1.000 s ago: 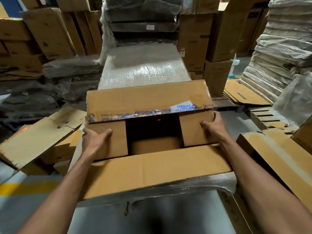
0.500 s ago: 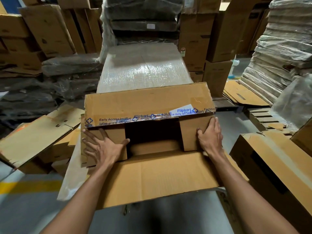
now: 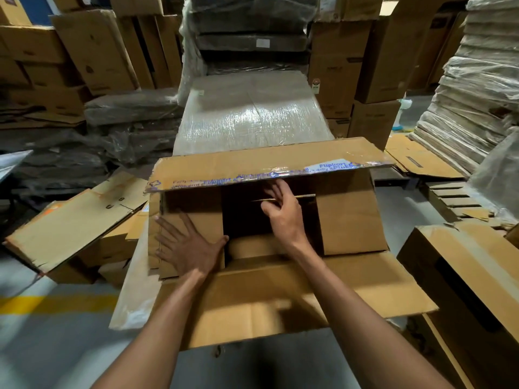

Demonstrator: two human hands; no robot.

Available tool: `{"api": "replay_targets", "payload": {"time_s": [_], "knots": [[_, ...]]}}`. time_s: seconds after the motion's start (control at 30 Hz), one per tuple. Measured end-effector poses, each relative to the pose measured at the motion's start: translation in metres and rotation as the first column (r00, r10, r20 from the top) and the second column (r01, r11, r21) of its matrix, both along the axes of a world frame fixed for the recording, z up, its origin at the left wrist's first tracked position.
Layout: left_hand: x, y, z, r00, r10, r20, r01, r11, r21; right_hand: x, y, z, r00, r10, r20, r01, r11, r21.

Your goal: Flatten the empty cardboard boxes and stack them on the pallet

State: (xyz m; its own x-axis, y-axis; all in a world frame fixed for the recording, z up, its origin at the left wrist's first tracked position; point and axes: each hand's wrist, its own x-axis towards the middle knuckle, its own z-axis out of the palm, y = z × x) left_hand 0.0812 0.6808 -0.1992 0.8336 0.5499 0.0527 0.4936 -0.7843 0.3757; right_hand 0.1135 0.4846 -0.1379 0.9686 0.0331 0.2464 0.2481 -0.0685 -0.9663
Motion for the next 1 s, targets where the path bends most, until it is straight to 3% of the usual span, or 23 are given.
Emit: {"api": "replay_targets", "payload": {"time_s": [0.13, 0.2, 0.27, 0.37, 0.53, 0.6, 0.77, 1.0], "knots": [[-0.003, 0.003, -0.007, 0.996, -0.052, 0.074, 0.054, 0.998, -0.017, 0.019, 0.006, 0.031, 0.975, -0.069, 0.211, 0.112, 0.973, -0.201], [-0.003, 0.003, -0.009, 0.995, -0.052, 0.081, 0.053, 0.998, -0.017, 0.038, 0.005, 0.044, 0.952, -0.065, 0.299, 0.178, 0.913, -0.368], [-0.002, 0.003, -0.01, 0.996, -0.047, 0.081, 0.049, 0.999, -0.02, 0.058, 0.003, 0.055, 0.918, -0.057, 0.392, 0.283, 0.786, -0.549], [-0.001, 0.004, -0.011, 0.996, -0.043, 0.079, 0.044, 0.999, -0.017, 0.086, 0.003, 0.066, 0.916, -0.007, 0.402, 0.338, 0.555, -0.76], [0.001, 0.007, -0.017, 0.997, -0.041, 0.06, 0.044, 0.998, -0.041, 0.117, 0.009, 0.069, 0.925, 0.002, 0.38, 0.359, 0.317, -0.878], [0.002, 0.008, -0.019, 0.996, -0.05, 0.069, 0.052, 0.998, -0.036, 0.123, 0.012, 0.066, 0.943, -0.001, 0.334, 0.319, 0.297, -0.9], [0.007, 0.005, -0.02, 0.996, -0.026, 0.082, 0.029, 0.999, -0.03, 0.136, 0.015, 0.05, 0.965, 0.013, 0.26, 0.239, 0.357, -0.903], [0.009, 0.003, -0.02, 0.998, -0.026, 0.061, 0.027, 0.999, -0.026, 0.146, 0.013, 0.034, 0.958, 0.018, 0.288, 0.257, 0.398, -0.881]]}}
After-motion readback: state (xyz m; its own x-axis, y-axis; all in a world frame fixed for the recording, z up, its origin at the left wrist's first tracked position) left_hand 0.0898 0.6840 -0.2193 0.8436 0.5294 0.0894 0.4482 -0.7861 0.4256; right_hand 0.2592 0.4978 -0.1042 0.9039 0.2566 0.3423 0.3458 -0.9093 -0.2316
